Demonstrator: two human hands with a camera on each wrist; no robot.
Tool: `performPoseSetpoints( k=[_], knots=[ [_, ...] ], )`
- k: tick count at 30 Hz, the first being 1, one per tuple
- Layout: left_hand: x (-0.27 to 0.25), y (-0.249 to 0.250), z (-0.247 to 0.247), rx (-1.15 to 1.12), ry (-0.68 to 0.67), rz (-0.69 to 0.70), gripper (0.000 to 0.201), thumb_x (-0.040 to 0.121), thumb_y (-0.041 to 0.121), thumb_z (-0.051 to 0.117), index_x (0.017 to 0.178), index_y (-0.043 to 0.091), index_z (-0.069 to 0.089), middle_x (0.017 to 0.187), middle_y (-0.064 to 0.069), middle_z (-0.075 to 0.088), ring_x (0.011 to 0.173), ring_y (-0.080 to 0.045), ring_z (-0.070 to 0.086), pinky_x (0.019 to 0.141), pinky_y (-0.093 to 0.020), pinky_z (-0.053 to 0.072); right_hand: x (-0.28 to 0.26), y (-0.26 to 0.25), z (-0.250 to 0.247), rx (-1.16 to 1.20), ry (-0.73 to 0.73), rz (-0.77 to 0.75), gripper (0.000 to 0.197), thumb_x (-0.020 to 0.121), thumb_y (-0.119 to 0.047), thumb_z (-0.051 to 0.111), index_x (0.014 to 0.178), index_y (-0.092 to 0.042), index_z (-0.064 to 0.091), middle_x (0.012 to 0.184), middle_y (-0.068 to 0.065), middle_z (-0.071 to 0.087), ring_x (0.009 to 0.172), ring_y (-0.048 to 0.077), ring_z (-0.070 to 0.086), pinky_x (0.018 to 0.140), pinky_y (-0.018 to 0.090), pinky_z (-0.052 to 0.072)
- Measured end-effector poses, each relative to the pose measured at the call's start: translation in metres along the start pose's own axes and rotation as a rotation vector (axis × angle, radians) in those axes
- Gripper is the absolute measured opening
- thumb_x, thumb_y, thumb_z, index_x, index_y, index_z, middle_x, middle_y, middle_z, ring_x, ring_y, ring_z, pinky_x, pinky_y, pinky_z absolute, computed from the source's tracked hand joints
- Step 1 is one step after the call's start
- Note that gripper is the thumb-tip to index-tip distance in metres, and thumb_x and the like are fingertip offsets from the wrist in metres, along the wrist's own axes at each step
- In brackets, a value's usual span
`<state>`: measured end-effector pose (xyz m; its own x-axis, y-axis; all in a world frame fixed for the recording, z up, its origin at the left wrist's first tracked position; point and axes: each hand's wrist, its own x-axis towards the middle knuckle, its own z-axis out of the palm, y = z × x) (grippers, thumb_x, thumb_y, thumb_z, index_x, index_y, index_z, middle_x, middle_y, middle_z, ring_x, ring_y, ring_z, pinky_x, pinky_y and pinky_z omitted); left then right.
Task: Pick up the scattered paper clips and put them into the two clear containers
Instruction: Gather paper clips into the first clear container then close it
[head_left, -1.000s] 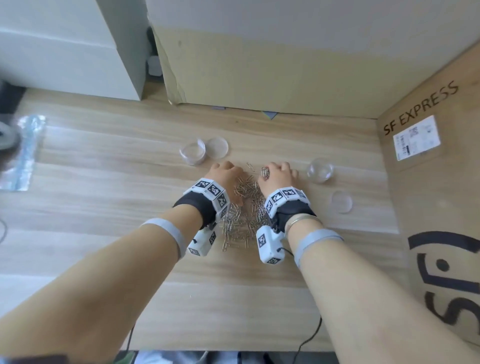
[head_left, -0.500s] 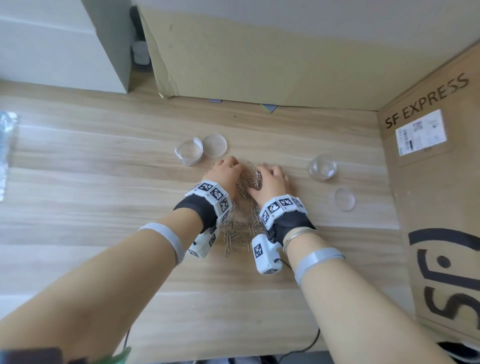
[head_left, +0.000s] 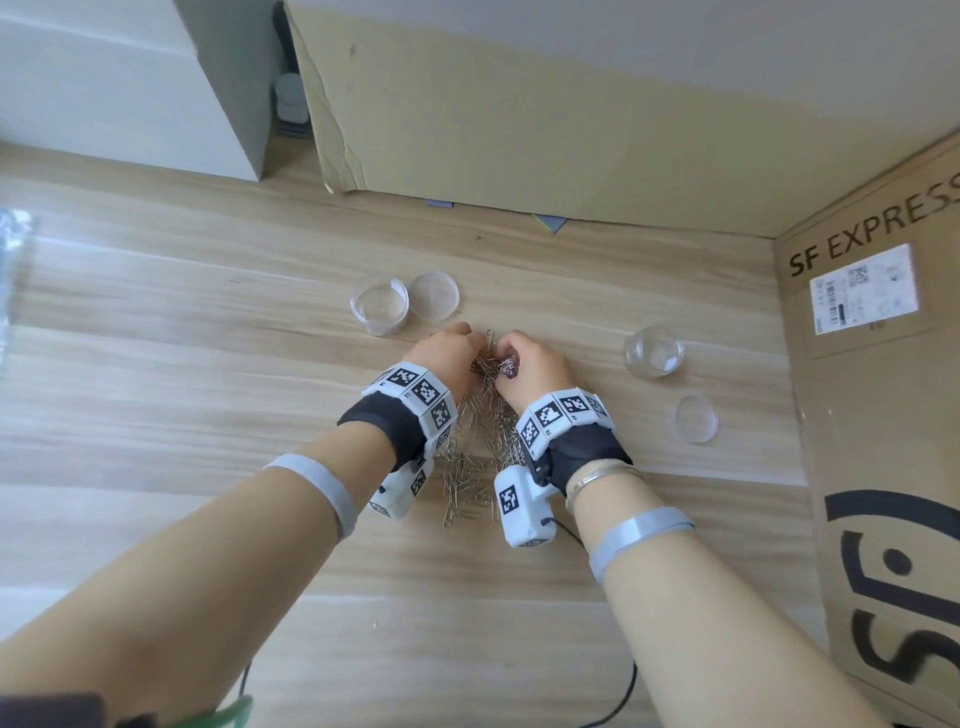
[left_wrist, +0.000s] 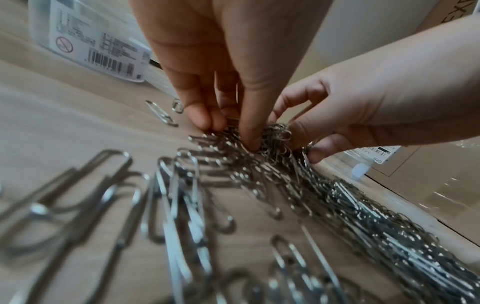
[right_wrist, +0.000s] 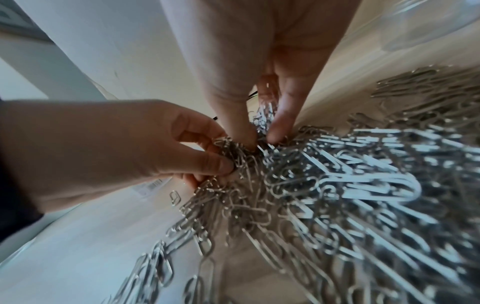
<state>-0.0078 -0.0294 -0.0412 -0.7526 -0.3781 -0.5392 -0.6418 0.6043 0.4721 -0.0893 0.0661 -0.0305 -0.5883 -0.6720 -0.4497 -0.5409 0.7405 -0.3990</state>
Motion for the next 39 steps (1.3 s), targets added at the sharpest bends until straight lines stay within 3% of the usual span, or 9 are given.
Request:
performPoseSetpoints(
  k=[4,12,17,21,25,28,33,36,39],
  knots=[
    [0.000,0.000,-0.001,0.002,-0.004,0.001,0.038,0.083,0.015,0.064,0.120,0.012,0.054,0.119,-0.010,0.052,0.107,-0.030,0.057,0.091,-0.040,0.047,-0.001,-0.001,-0.004,0.050,0.012,0.019,0.019,0.083,-0.006,0.059,0.099,-0.016,0.064,0.103,0.010,0.070,0.090,0.027,0.066,0.074,0.027,0.050],
    [-0.004,0.002,-0.006,0.027,-0.006,0.030,0.034,0.088,0.015,0.057,0.121,0.007,0.053,0.119,-0.014,0.053,0.108,-0.031,0.056,0.090,-0.038,0.045,0.001,-0.003,-0.010,0.071,0.043,0.040,0.012,0.084,-0.011,0.063,0.091,-0.018,0.070,0.096,0.010,0.071,0.087,0.025,0.066,0.067,0.024,0.046],
    [-0.008,0.000,-0.011,-0.001,0.031,0.032,0.034,0.090,0.015,0.056,0.123,0.006,0.052,0.121,-0.015,0.054,0.108,-0.030,0.056,0.092,-0.037,0.046,0.004,-0.008,-0.011,0.059,0.063,0.027,0.011,0.082,-0.012,0.063,0.085,-0.021,0.070,0.081,0.007,0.068,0.059,0.018,0.052,0.060,0.024,0.044],
    [-0.013,-0.005,-0.019,-0.027,0.099,0.031,0.035,0.091,0.015,0.054,0.125,0.005,0.051,0.122,-0.014,0.054,0.109,-0.030,0.056,0.092,-0.035,0.045,0.005,-0.013,-0.017,0.080,0.092,0.010,0.011,0.082,-0.012,0.062,0.084,-0.020,0.071,0.077,0.002,0.063,0.063,0.018,0.054,0.063,0.026,0.047],
    [-0.017,-0.015,-0.028,-0.077,0.180,0.007,0.032,0.091,0.015,0.055,0.120,0.004,0.055,0.120,-0.015,0.056,0.111,-0.031,0.054,0.092,-0.035,0.044,0.008,-0.023,-0.020,0.096,0.113,-0.010,0.012,0.082,-0.013,0.061,0.085,-0.020,0.071,0.064,0.000,0.057,0.045,0.012,0.042,0.055,0.023,0.041],
    [-0.021,-0.026,-0.038,-0.093,0.249,-0.012,0.030,0.089,0.015,0.057,0.115,0.002,0.058,0.117,-0.016,0.058,0.109,-0.032,0.055,0.092,-0.036,0.042,0.011,-0.030,-0.020,0.109,0.121,-0.017,0.012,0.083,-0.012,0.061,0.085,-0.020,0.070,0.056,-0.005,0.051,0.044,0.007,0.038,0.055,0.024,0.041],
    [-0.027,-0.045,-0.056,-0.147,0.346,-0.060,0.027,0.088,0.011,0.057,0.113,-0.001,0.059,0.112,-0.020,0.058,0.102,-0.034,0.056,0.086,-0.035,0.043,0.011,-0.035,-0.014,0.115,0.117,-0.024,0.011,0.083,-0.011,0.062,0.085,-0.020,0.069,0.074,-0.001,0.060,0.046,0.007,0.041,0.056,0.026,0.046],
    [-0.026,-0.058,-0.061,-0.159,0.407,-0.114,0.028,0.088,0.010,0.058,0.113,-0.001,0.059,0.112,-0.021,0.058,0.102,-0.035,0.056,0.086,-0.036,0.043,0.010,-0.037,-0.009,0.109,0.101,-0.022,0.012,0.084,-0.012,0.062,0.084,-0.021,0.069,0.076,0.002,0.064,0.045,0.007,0.041,0.053,0.026,0.045],
    [-0.023,-0.065,-0.062,-0.128,0.402,-0.183,0.030,0.089,0.012,0.058,0.116,-0.002,0.056,0.116,-0.021,0.056,0.104,-0.036,0.056,0.088,-0.039,0.044,0.009,-0.039,-0.005,0.107,0.090,-0.022,0.012,0.084,-0.011,0.062,0.083,-0.021,0.068,0.085,0.007,0.071,0.043,0.008,0.041,0.055,0.029,0.049]
  ],
)
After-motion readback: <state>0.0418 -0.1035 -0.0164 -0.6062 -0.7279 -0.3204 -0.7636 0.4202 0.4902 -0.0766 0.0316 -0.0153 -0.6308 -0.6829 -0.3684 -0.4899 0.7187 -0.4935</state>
